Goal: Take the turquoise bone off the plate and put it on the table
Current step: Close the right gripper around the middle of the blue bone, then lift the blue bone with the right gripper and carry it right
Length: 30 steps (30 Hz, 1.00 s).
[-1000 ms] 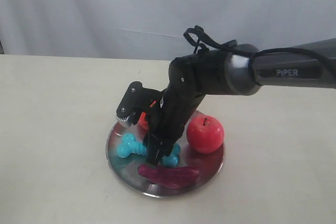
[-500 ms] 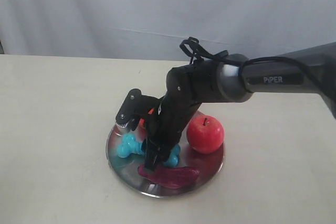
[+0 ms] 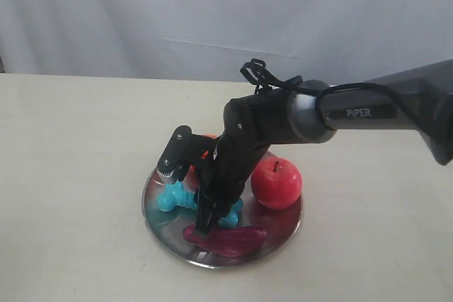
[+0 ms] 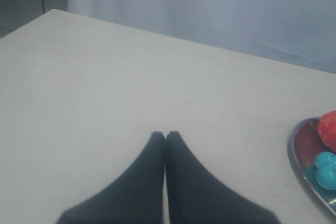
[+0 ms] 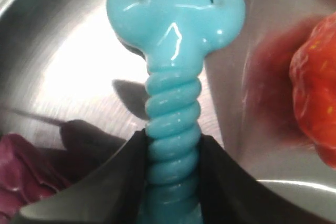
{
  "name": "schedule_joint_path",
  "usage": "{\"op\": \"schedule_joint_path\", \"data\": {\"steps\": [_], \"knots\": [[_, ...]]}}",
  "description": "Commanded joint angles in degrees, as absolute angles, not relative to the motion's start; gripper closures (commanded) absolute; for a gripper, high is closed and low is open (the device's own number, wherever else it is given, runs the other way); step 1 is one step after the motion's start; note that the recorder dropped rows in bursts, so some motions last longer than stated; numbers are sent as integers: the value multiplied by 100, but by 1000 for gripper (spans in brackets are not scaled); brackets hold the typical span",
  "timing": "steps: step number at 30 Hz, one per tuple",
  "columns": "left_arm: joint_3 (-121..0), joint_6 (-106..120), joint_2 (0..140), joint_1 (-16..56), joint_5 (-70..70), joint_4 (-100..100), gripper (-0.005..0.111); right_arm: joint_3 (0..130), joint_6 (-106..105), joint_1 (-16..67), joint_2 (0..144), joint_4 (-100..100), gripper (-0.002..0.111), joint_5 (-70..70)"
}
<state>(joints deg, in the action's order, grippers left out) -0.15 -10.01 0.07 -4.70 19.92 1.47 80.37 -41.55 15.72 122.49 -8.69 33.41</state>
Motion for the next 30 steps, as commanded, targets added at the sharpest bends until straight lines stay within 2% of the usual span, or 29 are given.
{"op": "schedule_joint_path", "data": {"steps": [1,2,10,14,18,22,26,30], "knots": [[0,-1012,0,-442,1962,146,107,8065,-4183,1559,12235,-909,103,3243],[0,-1012,0,-442,1962,146,107,8065,-4183,1559,12205,-909,109,3203],[0,-1012,0,-442,1962,146,107,8065,-4168,1559,11469,-909,109,3240],[0,-1012,0,-442,1962,146,107,8065,-3739,1559,10794,-1083,109,3736],[0,-1012,0,-442,1962,146,107,8065,-2407,1387,10016,-839,109,4450],[0,-1012,0,-442,1962,146,107,7771,-328,794,9150,243,109,5306],[0,-1012,0,-442,1962,146,107,6930,1508,477,8483,1667,109,5357],[0,-1012,0,-442,1962,146,107,6174,2665,281,8437,1951,109,4875]]}}
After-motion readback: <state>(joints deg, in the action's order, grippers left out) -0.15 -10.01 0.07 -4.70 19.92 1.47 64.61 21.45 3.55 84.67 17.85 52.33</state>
